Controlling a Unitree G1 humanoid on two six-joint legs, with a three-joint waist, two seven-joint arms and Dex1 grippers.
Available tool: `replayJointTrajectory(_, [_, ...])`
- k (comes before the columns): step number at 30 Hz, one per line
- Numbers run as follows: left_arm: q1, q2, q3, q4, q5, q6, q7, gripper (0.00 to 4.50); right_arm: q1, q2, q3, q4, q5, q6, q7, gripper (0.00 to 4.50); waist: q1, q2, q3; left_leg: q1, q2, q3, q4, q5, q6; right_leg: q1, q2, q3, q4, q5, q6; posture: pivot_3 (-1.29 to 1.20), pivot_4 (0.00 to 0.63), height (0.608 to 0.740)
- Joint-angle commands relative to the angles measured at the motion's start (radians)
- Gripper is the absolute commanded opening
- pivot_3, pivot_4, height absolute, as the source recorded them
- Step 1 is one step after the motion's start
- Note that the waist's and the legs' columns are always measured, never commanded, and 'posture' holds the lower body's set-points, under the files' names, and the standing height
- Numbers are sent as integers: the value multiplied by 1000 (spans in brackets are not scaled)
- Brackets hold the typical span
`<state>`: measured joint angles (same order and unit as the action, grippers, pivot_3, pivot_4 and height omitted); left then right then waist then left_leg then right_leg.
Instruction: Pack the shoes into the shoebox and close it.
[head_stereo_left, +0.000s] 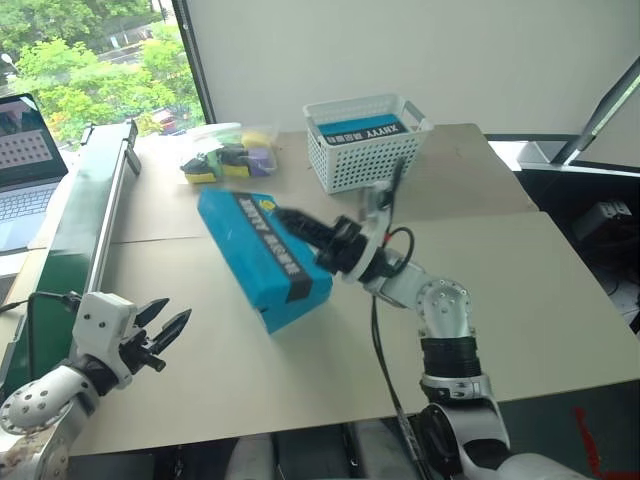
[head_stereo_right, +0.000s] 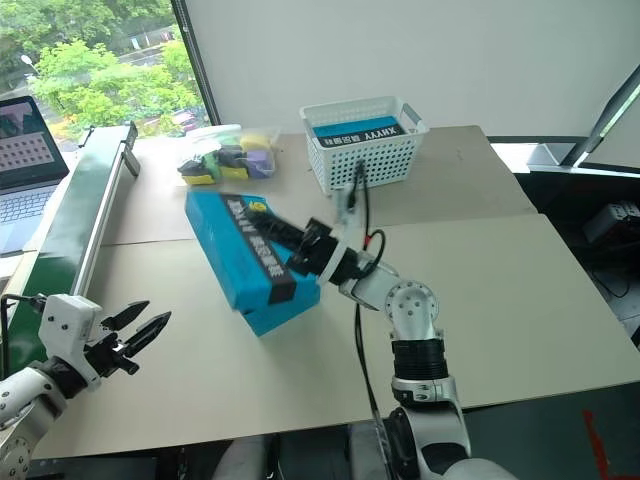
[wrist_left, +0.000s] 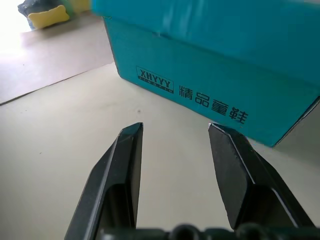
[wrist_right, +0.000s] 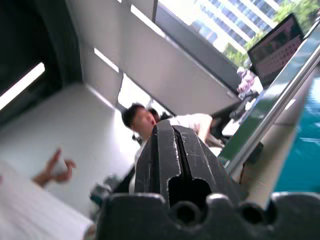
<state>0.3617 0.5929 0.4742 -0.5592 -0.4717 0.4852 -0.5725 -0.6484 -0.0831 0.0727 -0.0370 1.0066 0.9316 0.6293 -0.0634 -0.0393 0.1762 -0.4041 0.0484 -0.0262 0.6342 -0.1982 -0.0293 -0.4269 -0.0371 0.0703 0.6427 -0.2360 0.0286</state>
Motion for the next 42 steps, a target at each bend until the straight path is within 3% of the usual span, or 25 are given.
replayJointTrajectory(1, [8, -7, 24, -46, 0, -14, 17, 2221, -54, -43, 100, -12, -161, -90, 71, 18, 0, 0, 0, 0, 0, 0, 0, 0, 0, 0, 0, 0, 0, 0, 0, 0, 150, 730])
replayJointTrajectory(4, [22, -17, 24, -54, 1, -20, 25, 2221, -154, -20, 149, 129, -346, -222, 22, 18, -5, 0, 0, 0, 0, 0, 0, 0, 0, -1, 0, 0, 1, 0, 0, 0, 150, 730])
replayJointTrajectory(8, [28, -27, 20, -57, 3, -28, 27, 2221, -261, 57, 116, 384, -469, -349, -44, 18, -9, -1, 0, 1, 0, 1, -1, 0, 0, -2, 1, 1, 3, 2, -4, 0, 150, 730])
replayJointTrajectory(13, [30, -39, 16, -72, 2, -30, 36, 2221, -363, 120, 195, 680, -650, -491, 11, 18, -6, -1, 0, -3, 0, 1, -1, 0, 0, -5, 0, 1, 3, 3, -7, 0, 150, 730])
replayJointTrajectory(19, [32, -45, 12, -78, 6, -33, 44, 2221, -409, 163, 303, 923, -858, -557, 41, 18, -10, -1, -1, -1, 0, 1, -1, 0, 0, -6, 0, 1, 5, 4, -8, 0, 150, 730])
replayJointTrajectory(24, [25, -51, 7, -86, 10, -33, 57, 2221, -456, 189, 287, 1046, -939, -627, 21, 18, -13, -1, -1, 11, 1, 1, -3, 0, 0, 5, 1, 0, 4, 0, -7, 0, 150, 730])
replayJointTrajectory(30, [-3, -78, -2, -94, 3, -24, 99, 2221, -474, 178, 198, 1002, -916, -615, 9, 18, -7, -1, -2, 14, 1, 1, -2, 0, 0, 7, 1, 0, 5, -2, -4, 0, 150, 730])
replayJointTrajectory(37, [-50, -131, 46, -108, -20, -18, 195, 2221, -454, 38, -216, 602, -539, -269, 0, 18, 4, -1, -1, 0, 0, -1, -1, 0, 0, -1, 0, -1, 4, 2, -8, 0, 150, 730])
replayJointTrajectory(42, [-75, -173, 30, -108, -22, -20, 236, 2221, -366, -74, -226, 489, -582, -215, -82, 18, 8, -2, -1, -3, -1, -1, -1, -2, -2, -3, -1, -1, 3, 2, -7, 0, 150, 730])
